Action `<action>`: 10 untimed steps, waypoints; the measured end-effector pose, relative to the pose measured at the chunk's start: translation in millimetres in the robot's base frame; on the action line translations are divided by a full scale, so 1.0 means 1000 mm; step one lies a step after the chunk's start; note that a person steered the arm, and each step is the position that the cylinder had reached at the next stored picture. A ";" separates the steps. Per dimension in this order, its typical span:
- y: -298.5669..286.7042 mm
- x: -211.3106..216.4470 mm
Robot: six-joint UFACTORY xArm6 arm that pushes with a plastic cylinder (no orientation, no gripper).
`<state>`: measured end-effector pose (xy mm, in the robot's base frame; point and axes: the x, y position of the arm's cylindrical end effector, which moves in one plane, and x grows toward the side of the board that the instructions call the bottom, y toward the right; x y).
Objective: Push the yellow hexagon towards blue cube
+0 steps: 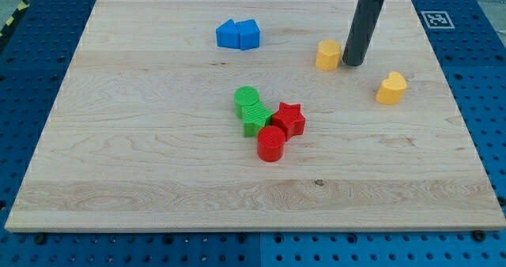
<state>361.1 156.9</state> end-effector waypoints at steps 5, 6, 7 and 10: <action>-0.034 -0.024; -0.030 -0.009; -0.038 -0.009; -0.092 -0.012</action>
